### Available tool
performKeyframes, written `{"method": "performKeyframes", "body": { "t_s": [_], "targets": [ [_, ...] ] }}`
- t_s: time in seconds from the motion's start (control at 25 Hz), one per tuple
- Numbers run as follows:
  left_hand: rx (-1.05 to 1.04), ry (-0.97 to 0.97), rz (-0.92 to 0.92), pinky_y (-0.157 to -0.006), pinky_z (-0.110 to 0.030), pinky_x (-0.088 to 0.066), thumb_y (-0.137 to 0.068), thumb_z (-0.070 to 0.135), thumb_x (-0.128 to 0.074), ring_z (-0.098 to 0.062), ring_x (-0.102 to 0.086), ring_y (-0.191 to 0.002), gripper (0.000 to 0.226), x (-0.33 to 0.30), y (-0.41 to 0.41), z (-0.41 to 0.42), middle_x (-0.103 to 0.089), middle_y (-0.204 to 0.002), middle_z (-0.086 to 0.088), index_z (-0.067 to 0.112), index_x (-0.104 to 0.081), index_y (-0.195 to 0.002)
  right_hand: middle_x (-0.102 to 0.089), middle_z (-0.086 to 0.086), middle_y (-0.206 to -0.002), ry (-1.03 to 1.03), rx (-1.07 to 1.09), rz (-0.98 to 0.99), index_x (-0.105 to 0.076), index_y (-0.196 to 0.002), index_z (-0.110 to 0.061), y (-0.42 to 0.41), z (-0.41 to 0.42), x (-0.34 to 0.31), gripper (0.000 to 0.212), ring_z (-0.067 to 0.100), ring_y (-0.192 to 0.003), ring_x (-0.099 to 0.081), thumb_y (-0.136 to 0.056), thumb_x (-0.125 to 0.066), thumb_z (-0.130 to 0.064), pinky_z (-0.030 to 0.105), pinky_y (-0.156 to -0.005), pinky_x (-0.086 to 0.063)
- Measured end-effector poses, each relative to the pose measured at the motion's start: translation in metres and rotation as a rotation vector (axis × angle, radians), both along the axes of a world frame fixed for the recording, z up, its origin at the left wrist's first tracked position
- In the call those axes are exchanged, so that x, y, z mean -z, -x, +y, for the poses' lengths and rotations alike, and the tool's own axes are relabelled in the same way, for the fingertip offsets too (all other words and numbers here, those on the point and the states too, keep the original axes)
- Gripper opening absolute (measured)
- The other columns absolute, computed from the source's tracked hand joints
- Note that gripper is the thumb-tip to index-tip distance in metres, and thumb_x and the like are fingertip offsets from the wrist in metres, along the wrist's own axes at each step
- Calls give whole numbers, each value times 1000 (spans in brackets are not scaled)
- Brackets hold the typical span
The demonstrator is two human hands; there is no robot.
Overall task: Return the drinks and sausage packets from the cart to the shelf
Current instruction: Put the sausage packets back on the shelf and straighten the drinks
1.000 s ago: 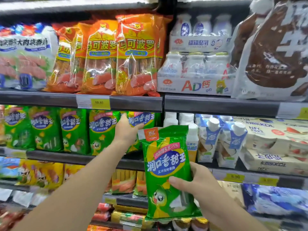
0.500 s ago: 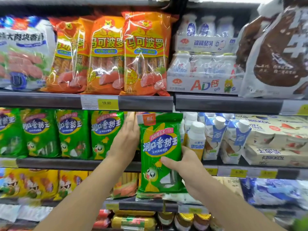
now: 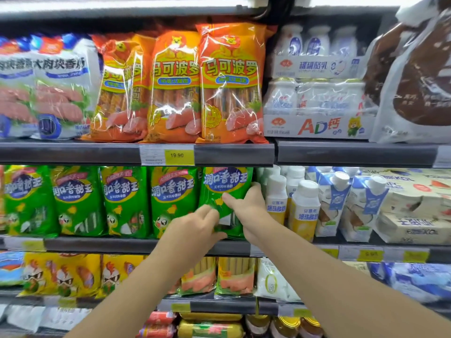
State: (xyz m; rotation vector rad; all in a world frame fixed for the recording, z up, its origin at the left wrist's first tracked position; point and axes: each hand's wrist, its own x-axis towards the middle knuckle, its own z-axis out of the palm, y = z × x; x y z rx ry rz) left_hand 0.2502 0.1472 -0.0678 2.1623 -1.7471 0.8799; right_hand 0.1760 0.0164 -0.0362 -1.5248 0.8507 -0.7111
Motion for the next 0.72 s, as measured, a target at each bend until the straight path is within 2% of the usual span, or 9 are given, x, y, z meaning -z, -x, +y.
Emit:
{"method": "performKeyframes", "body": {
  "t_s": [0.08,0.24,0.32,0.4,0.48,0.56,0.64,0.72],
  "targets": [
    [-29,-58,-43,-32,-25,-35,-62,45,-86,-17,-55,-42,42,7,-2,-7,-55,-68,2,15,-60,-77,-57,8,-127,131,-16,140,-39,-128,-12,-1,3,-4,55,25,-106,-55,-87,-73,-25,34,-84,-44],
    [-93,-72,17,-29,-28,-42,-59,40,-88,-22,-55,-40,43,16,-7,-21,-54,-67,1,13,-62,-81,-59,10,-124,408,-80,452,-40,-129,-9,1,4,-19,60,30,-112,-60,-87,-72,-35,34,-78,-45],
    [-103,-78,32,-30,-31,-44,-58,37,-87,-25,-56,-40,42,20,-6,-27,-55,-67,0,12,-64,-84,-60,8,-106,525,-115,617,-45,-120,-8,5,3,-27,51,29,-99,-60,-89,-68,-41,33,-72,-42],
    [-115,-87,11,-29,-27,-40,-52,35,-91,-24,-56,-36,43,22,-4,-35,-55,-63,1,14,-68,-81,-50,3,-81,641,-159,736,-50,-97,-9,16,4,-30,33,27,-83,-54,-94,-59,-40,32,-67,-40],
    [-129,-92,26,-31,-25,-33,-50,33,-93,-25,-55,-34,41,21,-1,-41,-52,-60,1,15,-65,-75,-49,5,-75,757,-235,723,-51,-80,-8,38,6,-23,33,26,-79,-54,-98,-53,-36,32,-65,-40],
    [-146,-94,54,-35,-23,-27,-52,33,-93,-25,-54,-34,42,21,5,-42,-50,-59,1,16,-58,-68,-65,5,-79,761,-247,587,-64,-85,-9,74,3,-5,31,21,-77,-63,-96,-55,-37,34,-67,-50],
    [-165,-61,129,-40,-24,-30,-65,40,-86,-23,-59,-44,38,21,14,-40,-51,-63,4,17,-56,-69,-70,-4,-73,592,-145,436,-71,-85,-21,118,-10,14,23,13,-65,-69,-92,-62,-41,35,-67,-58],
    [-154,35,261,-48,-27,-41,-79,44,-74,-19,-60,-57,28,19,28,-43,-54,-73,8,21,-59,-78,-68,-5,-65,469,61,335,-68,-79,-28,151,-33,32,18,10,-53,-67,-86,-70,-44,36,-62,-59]
  ]
}}
